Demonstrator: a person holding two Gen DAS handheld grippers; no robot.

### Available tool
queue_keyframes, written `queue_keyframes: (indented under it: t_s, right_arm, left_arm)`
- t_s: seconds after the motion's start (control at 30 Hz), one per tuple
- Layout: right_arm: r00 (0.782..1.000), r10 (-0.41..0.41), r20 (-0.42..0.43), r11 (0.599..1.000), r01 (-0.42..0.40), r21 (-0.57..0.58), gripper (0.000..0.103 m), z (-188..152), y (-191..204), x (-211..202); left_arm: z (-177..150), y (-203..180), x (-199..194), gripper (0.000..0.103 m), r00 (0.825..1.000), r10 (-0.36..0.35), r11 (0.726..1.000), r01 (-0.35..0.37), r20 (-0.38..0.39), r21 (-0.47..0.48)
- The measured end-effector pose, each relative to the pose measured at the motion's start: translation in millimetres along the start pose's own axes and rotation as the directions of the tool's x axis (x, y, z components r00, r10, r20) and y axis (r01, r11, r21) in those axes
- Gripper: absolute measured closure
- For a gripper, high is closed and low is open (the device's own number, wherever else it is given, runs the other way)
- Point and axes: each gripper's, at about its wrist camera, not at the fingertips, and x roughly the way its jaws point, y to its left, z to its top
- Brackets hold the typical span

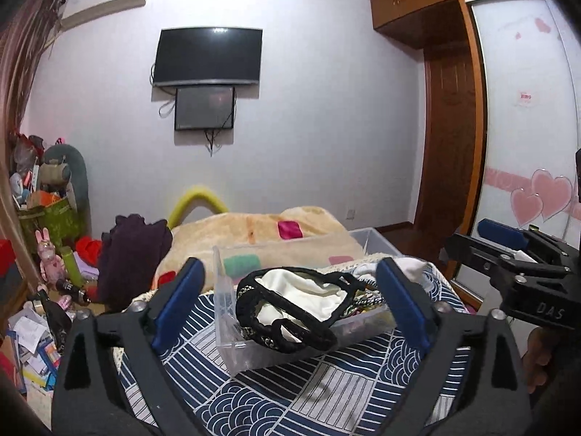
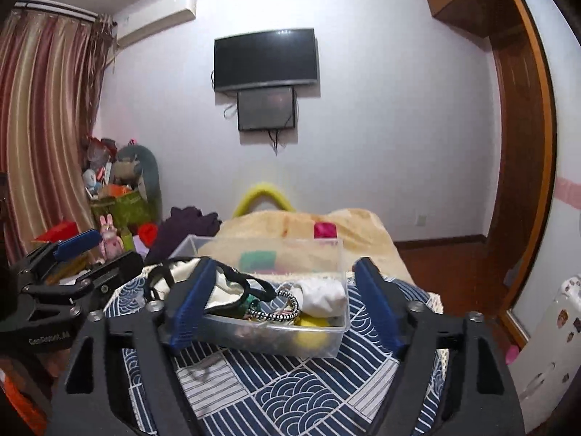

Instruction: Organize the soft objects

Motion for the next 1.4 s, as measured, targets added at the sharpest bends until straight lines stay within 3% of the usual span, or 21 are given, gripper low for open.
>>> queue_keyframes:
  t_s: [0.17, 0.33, 1.4]
  right_arm:
    - [0.999, -0.024, 0.043, 0.999, 0.024, -0.021, 0.018, 1, 6, -12]
    - [0.995, -0.052, 0.083, 0.998, 0.055, -0.031, 0.003, -4, 10, -21]
    - [0.995, -0.05, 0.084, 0.998, 0.052, -0.023, 0.0, -10, 15, -28]
  left_arm:
    - [2, -1, -16, 0.001, 0.999, 0.0, 1.0, 0.0, 0.033, 0.002]
    - [1, -1, -25, 0.0, 0.999, 0.012, 1.0, -0.012, 0.052, -0.001]
    - [-5, 4, -30, 0.0, 0.998, 0.003, 1.0, -0.002, 0.058, -0.007]
